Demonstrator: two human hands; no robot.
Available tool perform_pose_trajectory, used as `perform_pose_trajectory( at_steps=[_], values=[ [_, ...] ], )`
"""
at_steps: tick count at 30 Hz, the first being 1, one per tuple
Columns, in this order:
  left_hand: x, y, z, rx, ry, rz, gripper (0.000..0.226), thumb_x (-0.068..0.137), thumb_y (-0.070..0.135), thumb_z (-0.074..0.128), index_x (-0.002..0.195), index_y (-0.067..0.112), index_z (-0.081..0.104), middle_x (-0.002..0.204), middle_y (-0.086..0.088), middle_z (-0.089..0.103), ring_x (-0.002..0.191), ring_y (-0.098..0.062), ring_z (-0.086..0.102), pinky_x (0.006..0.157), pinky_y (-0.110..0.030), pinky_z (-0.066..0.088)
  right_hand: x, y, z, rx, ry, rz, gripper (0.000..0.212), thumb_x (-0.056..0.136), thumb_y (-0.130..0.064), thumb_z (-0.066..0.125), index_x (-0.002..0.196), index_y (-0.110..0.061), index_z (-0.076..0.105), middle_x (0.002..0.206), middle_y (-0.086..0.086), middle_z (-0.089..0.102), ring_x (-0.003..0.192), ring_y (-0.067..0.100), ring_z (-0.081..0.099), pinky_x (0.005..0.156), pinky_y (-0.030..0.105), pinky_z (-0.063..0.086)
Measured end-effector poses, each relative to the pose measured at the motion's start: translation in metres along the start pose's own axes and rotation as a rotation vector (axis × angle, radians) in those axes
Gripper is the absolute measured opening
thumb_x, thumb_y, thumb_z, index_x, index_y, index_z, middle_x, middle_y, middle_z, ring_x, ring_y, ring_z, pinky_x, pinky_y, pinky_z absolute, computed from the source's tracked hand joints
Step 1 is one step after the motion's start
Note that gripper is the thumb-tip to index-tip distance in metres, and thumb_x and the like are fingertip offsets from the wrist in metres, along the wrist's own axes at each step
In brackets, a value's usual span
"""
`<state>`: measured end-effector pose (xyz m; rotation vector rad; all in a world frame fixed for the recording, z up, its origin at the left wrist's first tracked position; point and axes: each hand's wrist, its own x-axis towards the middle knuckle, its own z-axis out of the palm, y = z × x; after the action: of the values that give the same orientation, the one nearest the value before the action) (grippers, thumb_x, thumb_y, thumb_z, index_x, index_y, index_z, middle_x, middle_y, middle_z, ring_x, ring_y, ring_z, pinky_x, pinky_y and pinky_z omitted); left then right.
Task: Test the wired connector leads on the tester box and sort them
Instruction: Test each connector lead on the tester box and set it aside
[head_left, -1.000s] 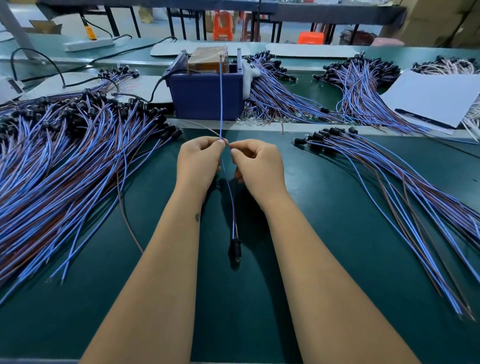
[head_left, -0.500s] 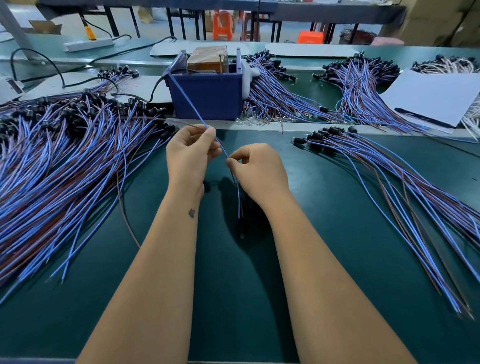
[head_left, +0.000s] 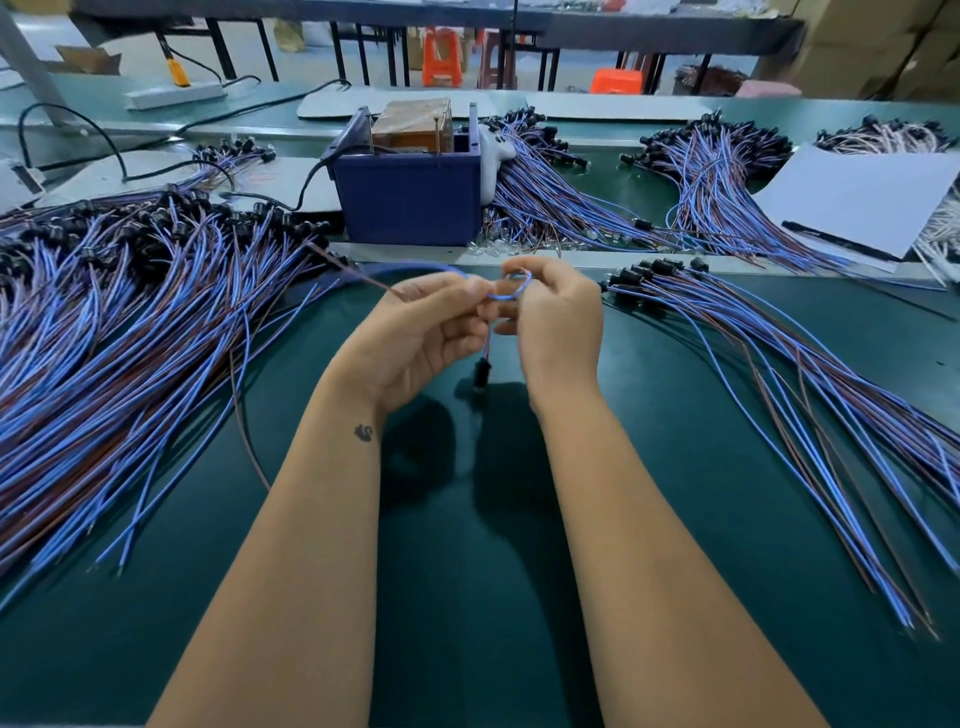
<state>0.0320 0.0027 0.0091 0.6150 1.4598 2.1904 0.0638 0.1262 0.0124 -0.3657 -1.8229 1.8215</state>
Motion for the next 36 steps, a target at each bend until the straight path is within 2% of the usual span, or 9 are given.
perform_pose_trajectory(
  at_steps=[3, 6, 9, 14, 16, 22, 29, 32, 36],
  values=[
    [-0.003, -0.003, 0.002, 0.132, -0.099, -0.094, 0.012, 0.082, 0.014, 0.066, 0.079, 0.017, 0.077, 0.073, -0.002, 0.069, 0.062, -0.008, 0.062, 0.060, -0.017, 0.053, 0.002, -0.007, -0.008, 0.469, -0.028, 0.149, 0.040, 0.075, 0.013, 0.030, 0.081, -0.004, 0.065, 0.069, 0.013, 0.069, 0.056, 0.021, 0.066, 0.055, 0.027, 0.053],
    [-0.002, -0.008, 0.007, 0.300, -0.085, -0.141, 0.010, 0.077, 0.009, 0.073, 0.079, 0.018, 0.078, 0.073, -0.004, 0.070, 0.065, -0.011, 0.065, 0.064, -0.020, 0.055, 0.004, -0.008, -0.018, 0.594, -0.053, 0.205, 0.033, 0.086, -0.002, 0.033, 0.086, -0.003, 0.066, 0.076, 0.013, 0.072, 0.067, 0.023, 0.070, 0.057, 0.025, 0.053],
    [0.000, -0.014, 0.011, 0.421, -0.096, -0.118, 0.023, 0.081, -0.003, 0.073, 0.082, 0.019, 0.079, 0.076, -0.004, 0.072, 0.072, -0.010, 0.066, 0.073, -0.021, 0.057, 0.009, -0.007, -0.024, 0.433, 0.042, 0.161, 0.025, 0.094, -0.010, 0.044, 0.083, -0.010, 0.067, 0.074, 0.005, 0.073, 0.063, 0.016, 0.068, 0.055, 0.020, 0.049],
    [-0.002, -0.013, 0.009, 0.409, -0.180, -0.110, 0.040, 0.076, -0.010, 0.067, 0.084, 0.026, 0.081, 0.089, -0.002, 0.076, 0.087, -0.010, 0.070, 0.090, -0.026, 0.054, 0.010, -0.001, -0.023, 0.173, 0.071, 0.053, 0.021, 0.096, -0.003, 0.054, 0.087, -0.019, 0.065, 0.069, -0.003, 0.069, 0.054, 0.006, 0.059, 0.054, 0.016, 0.045],
    [-0.002, -0.013, 0.009, 0.413, -0.203, -0.105, 0.048, 0.078, -0.014, 0.061, 0.085, 0.029, 0.080, 0.092, 0.002, 0.077, 0.089, -0.007, 0.070, 0.089, -0.022, 0.053, 0.009, 0.000, -0.022, 0.154, 0.068, 0.060, 0.025, 0.097, -0.001, 0.051, 0.087, -0.021, 0.064, 0.071, -0.001, 0.067, 0.048, 0.005, 0.054, 0.050, 0.016, 0.043],
    [-0.002, -0.012, 0.010, 0.374, -0.170, -0.121, 0.030, 0.083, 0.006, 0.071, 0.099, 0.031, 0.078, 0.100, 0.001, 0.076, 0.091, -0.008, 0.069, 0.078, -0.020, 0.055, 0.023, 0.001, -0.048, 0.065, 0.044, 0.037, 0.031, 0.099, 0.002, 0.043, 0.089, -0.019, 0.064, 0.072, 0.003, 0.059, 0.038, 0.001, 0.033, 0.043, 0.014, 0.030],
    [0.004, -0.015, 0.015, 0.425, 0.043, -0.145, 0.017, 0.091, 0.010, 0.066, 0.101, 0.022, 0.073, 0.086, 0.001, 0.074, 0.076, -0.007, 0.067, 0.065, -0.018, 0.054, 0.049, -0.011, -0.113, -0.584, 0.010, -0.001, 0.033, 0.089, 0.008, 0.042, 0.090, -0.009, 0.071, 0.070, 0.002, 0.063, 0.053, 0.002, 0.052, 0.051, 0.017, 0.040],
    [0.005, -0.017, 0.016, 0.455, 0.065, -0.155, 0.017, 0.095, 0.009, 0.061, 0.099, 0.020, 0.073, 0.082, 0.002, 0.074, 0.072, -0.007, 0.067, 0.063, -0.016, 0.053, 0.053, -0.015, -0.133, -0.929, 0.050, 0.033, 0.040, 0.079, 0.005, 0.043, 0.086, -0.025, 0.069, 0.096, 0.010, 0.070, 0.090, 0.027, 0.062, 0.080, 0.033, 0.050],
    [0.007, -0.020, 0.018, 0.490, 0.100, -0.156, 0.019, 0.096, 0.009, 0.059, 0.095, 0.021, 0.073, 0.079, 0.004, 0.073, 0.069, -0.006, 0.066, 0.059, -0.014, 0.051, 0.052, -0.018, -0.134, -1.297, 0.181, 0.123, 0.031, 0.088, -0.007, 0.049, 0.107, -0.021, 0.070, 0.125, 0.013, 0.060, 0.120, 0.037, 0.044, 0.097, 0.039, 0.035]
  ],
)
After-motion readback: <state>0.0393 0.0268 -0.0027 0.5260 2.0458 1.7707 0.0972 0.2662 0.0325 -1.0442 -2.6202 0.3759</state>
